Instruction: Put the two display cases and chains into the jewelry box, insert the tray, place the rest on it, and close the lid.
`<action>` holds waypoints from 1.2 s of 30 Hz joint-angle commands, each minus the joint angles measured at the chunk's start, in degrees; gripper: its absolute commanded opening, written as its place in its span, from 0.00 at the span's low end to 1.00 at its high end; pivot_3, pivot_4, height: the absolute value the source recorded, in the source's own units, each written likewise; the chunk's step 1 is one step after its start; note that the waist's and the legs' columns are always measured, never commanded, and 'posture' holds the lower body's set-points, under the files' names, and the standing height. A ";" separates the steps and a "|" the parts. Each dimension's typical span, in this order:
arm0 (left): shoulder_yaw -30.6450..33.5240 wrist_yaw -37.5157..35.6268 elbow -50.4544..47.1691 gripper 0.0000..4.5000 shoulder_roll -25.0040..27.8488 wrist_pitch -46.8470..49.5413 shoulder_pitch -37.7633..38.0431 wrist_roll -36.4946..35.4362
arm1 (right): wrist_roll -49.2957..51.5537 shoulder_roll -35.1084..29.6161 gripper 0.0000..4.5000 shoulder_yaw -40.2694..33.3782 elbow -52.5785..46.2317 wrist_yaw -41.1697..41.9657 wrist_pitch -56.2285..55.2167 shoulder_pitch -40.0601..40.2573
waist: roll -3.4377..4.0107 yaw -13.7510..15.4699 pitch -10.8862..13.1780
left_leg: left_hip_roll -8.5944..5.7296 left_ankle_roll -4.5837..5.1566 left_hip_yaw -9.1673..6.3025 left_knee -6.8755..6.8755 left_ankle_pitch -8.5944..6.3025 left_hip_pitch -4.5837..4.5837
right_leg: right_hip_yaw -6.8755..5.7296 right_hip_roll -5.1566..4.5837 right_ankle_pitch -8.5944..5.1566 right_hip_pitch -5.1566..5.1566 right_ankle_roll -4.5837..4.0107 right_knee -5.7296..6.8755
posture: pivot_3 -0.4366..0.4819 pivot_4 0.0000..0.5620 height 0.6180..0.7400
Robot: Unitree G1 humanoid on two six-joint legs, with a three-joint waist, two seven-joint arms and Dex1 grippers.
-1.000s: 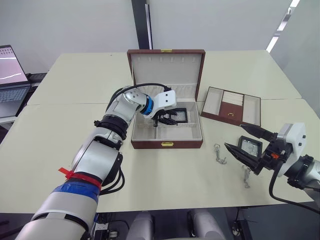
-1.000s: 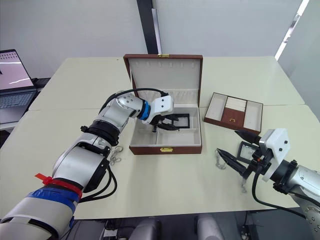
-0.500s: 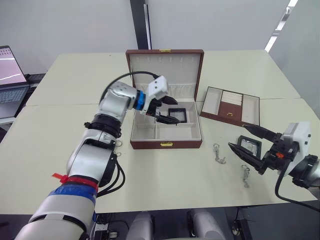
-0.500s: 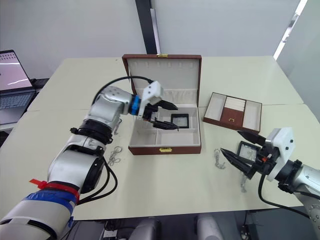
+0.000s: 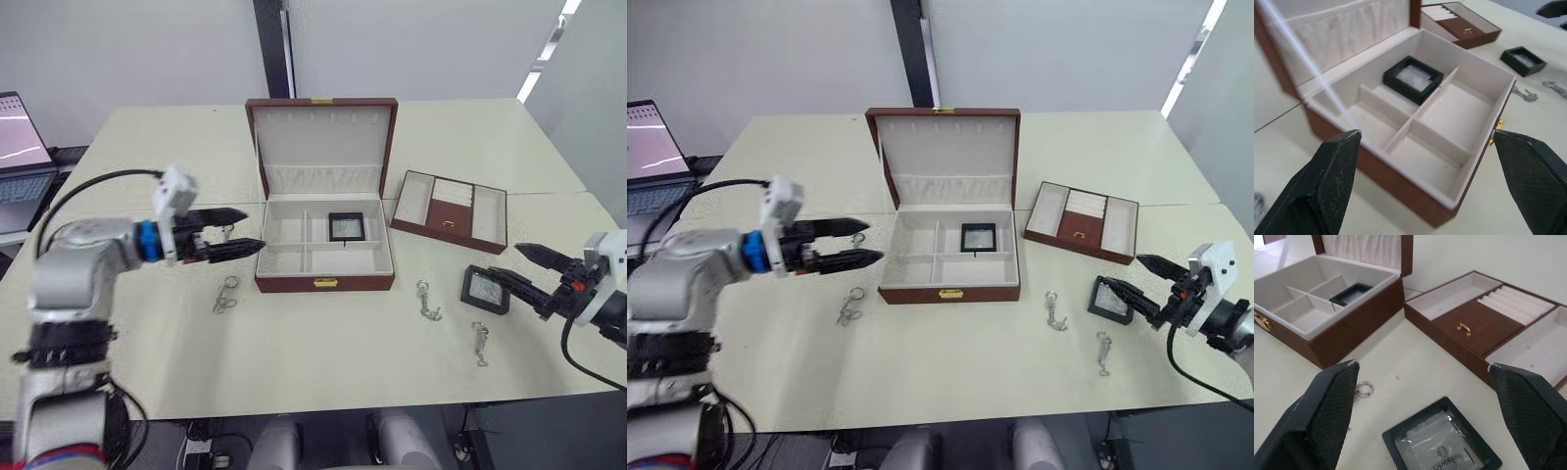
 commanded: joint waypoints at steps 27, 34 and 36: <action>23.65 18.23 1.93 0.99 1.00 -16.51 31.80 -0.91 | -8.53 -1.00 1.00 1.01 24.00 4.59 -10.74 -10.48 | 0.03 0.89 -0.02 | -0.04 0.00 0.13 -0.12 0.00 0.12 | 0.04 -0.15 0.00 0.04 -0.01 -0.06 | 0.48 0.27 1.00; 23.01 19.38 4.36 0.99 1.50 -19.00 31.59 -1.00 | -9.57 -0.68 1.00 0.37 27.19 3.63 -12.98 -10.17 | 0.03 0.91 -0.02 | -0.05 0.00 0.14 -0.12 0.00 0.12 | 0.05 -0.16 0.00 0.04 -0.01 -0.06 | 0.48 0.27 1.00; 22.60 19.83 4.77 0.99 1.64 -19.34 31.44 -0.88 | -9.82 -0.57 1.00 0.49 27.88 3.58 -13.52 -10.35 | 0.03 0.89 -0.02 | -0.04 0.00 0.14 -0.12 0.00 0.13 | 0.05 -0.15 0.00 0.04 -0.01 -0.06 | 0.48 0.27 1.00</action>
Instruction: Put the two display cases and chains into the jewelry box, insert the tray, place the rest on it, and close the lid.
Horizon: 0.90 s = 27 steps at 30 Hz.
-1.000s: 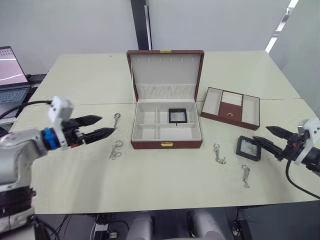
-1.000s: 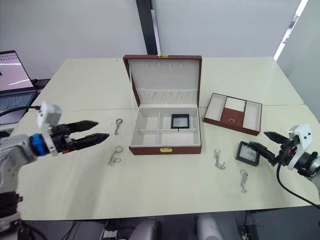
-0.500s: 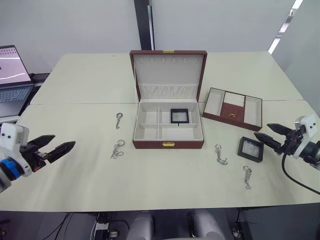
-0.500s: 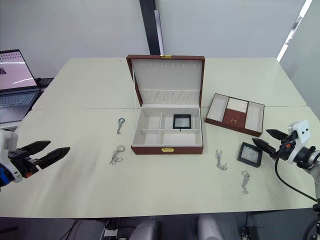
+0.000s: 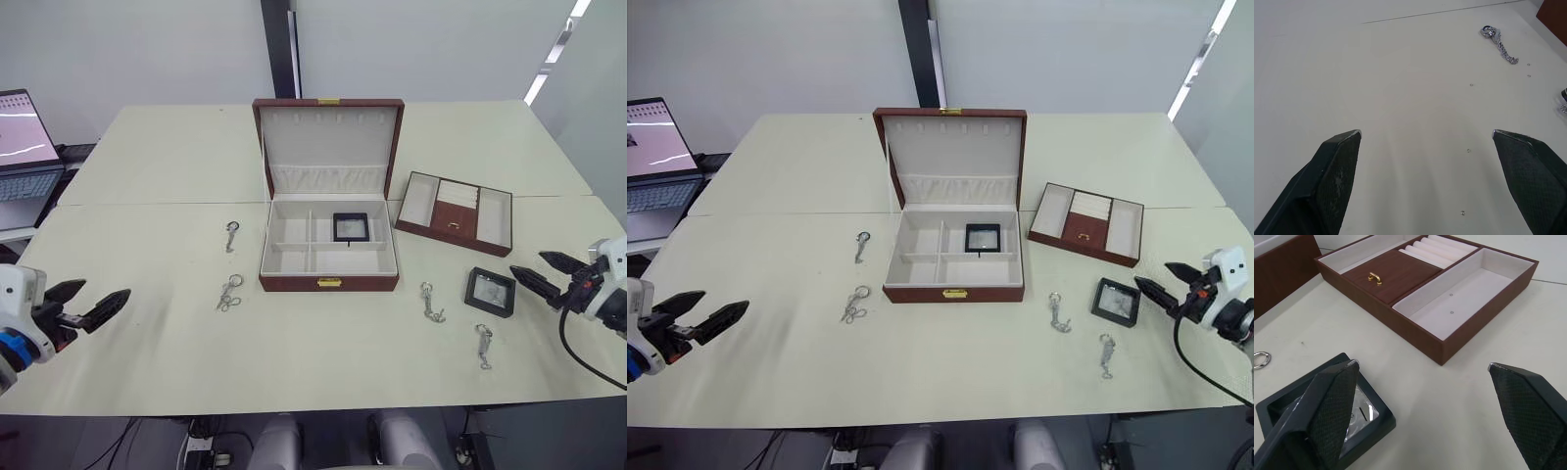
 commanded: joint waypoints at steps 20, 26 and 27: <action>-1.81 3.13 -0.41 0.99 0.88 -1.70 0.17 -0.02 | -0.61 -0.14 1.00 -1.25 2.63 -0.33 -3.43 -1.21 | 0.00 0.00 0.00 | -0.01 0.00 0.00 0.00 0.00 0.00 | 0.00 0.00 0.00 0.00 0.00 0.00 | 0.48 0.27 1.00; -2.46 3.87 -1.26 0.99 0.23 -1.25 -0.36 -0.58 | -0.33 -0.15 1.00 -1.42 2.42 -0.12 -3.43 -1.51 | 0.00 0.00 0.00 | -0.01 0.00 0.00 -0.01 0.00 0.00 | 0.00 0.00 0.00 0.00 0.00 0.00 | 0.48 0.27 1.00; -2.59 4.10 -1.48 0.99 0.05 -1.19 -0.44 -0.72 | -0.21 -0.17 1.00 -1.48 2.24 0.02 -3.41 -1.52 | 0.00 0.00 0.00 | -0.01 0.00 0.00 -0.01 0.00 0.00 | 0.00 0.00 0.00 0.00 0.00 0.00 | 0.48 0.27 1.00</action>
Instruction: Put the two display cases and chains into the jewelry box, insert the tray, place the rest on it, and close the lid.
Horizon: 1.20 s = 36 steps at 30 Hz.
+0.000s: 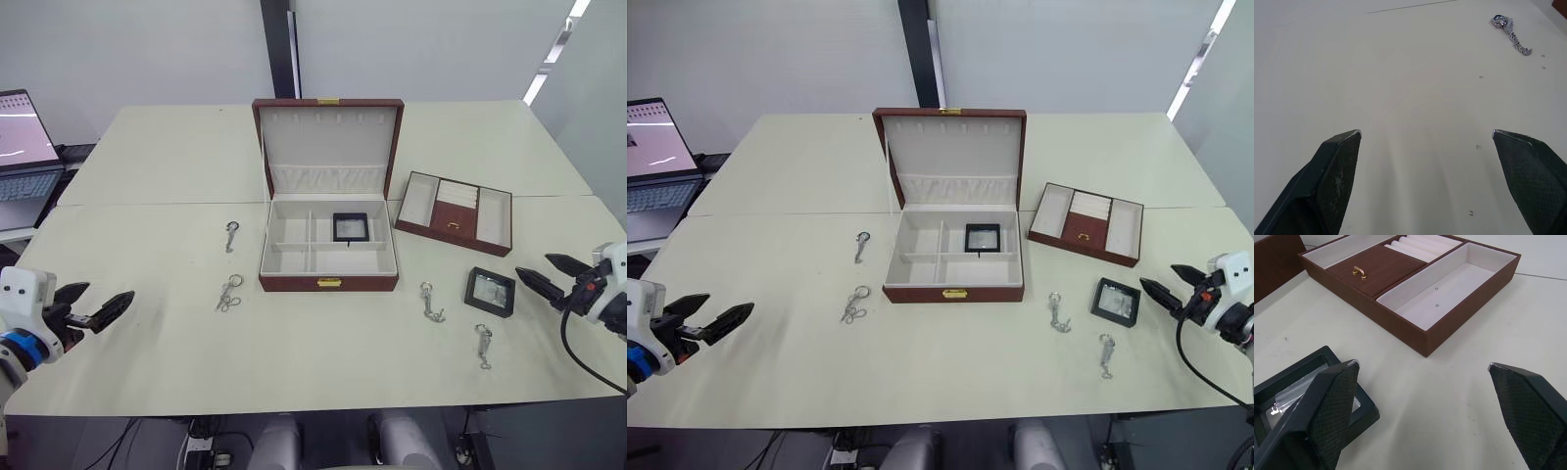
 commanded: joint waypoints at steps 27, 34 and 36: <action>-14.95 17.74 -24.32 0.99 -22.91 -4.54 2.22 -0.25 | 12.24 0.17 1.00 10.43 -43.49 10.06 14.74 1.10 | -0.08 0.41 -0.03 | -0.06 -0.01 -0.08 0.03 0.00 -0.02 | -0.05 -0.05 0.01 0.08 0.01 -0.09 | 0.48 0.27 1.00; -18.89 19.09 -21.89 0.99 -23.34 -6.08 0.22 2.15 | 11.72 0.56 1.00 12.12 -44.99 8.61 14.79 0.97 | -0.08 0.36 -0.03 | -0.03 -0.01 -0.09 0.02 0.00 -0.01 | -0.06 0.00 0.01 0.08 0.01 -0.07 | 0.48 0.27 1.00; -20.05 19.13 -20.54 0.99 -23.26 -6.25 0.15 3.29 | 11.72 0.55 1.00 12.26 -45.25 8.33 14.79 1.19 | -0.08 0.36 -0.03 | -0.05 -0.01 -0.08 0.03 0.00 -0.01 | -0.05 0.00 0.01 0.08 0.01 -0.08 | 0.48 0.27 1.00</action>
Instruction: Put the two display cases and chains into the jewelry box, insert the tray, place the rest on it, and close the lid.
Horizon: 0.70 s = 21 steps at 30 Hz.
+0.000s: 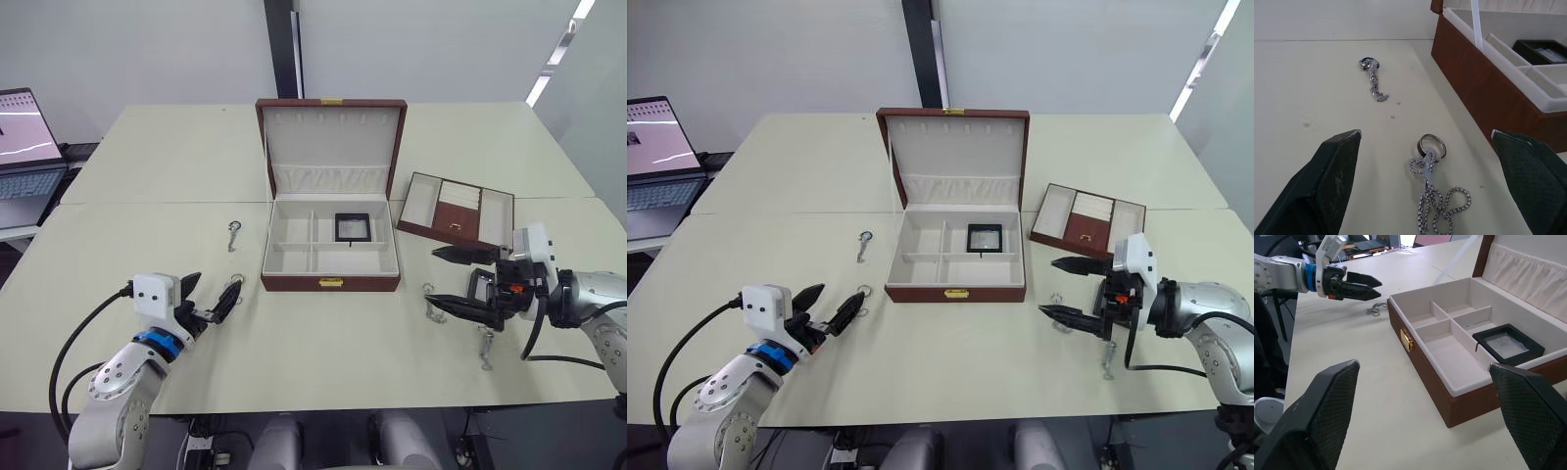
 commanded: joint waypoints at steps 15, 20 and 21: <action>-6.25 1.53 1.80 0.99 2.09 4.20 -0.54 4.68 | 0.55 0.01 1.00 0.16 -3.31 -1.23 0.12 1.07 | 0.01 0.02 -0.01 | -0.01 0.00 -0.02 0.00 0.00 0.01 | -0.01 -0.01 0.00 0.02 0.00 0.00 | 0.48 0.27 1.00; -8.09 1.46 1.31 0.99 3.11 7.25 -0.76 5.44 | 0.47 0.18 1.00 0.53 -3.47 -1.65 0.17 0.93 | 0.05 0.02 -0.03 | -0.02 0.00 -0.02 0.00 0.00 0.01 | -0.01 -0.02 0.00 0.03 0.00 0.00 | 0.48 0.27 1.00; -8.22 1.46 1.33 0.99 3.19 7.55 -0.80 5.39 | 0.45 0.19 1.00 0.56 -3.47 -1.68 0.16 0.93 | 0.07 0.02 -0.04 | -0.02 0.00 -0.02 0.00 0.00 0.02 | -0.01 -0.02 0.00 0.04 0.00 0.00 | 0.48 0.27 1.00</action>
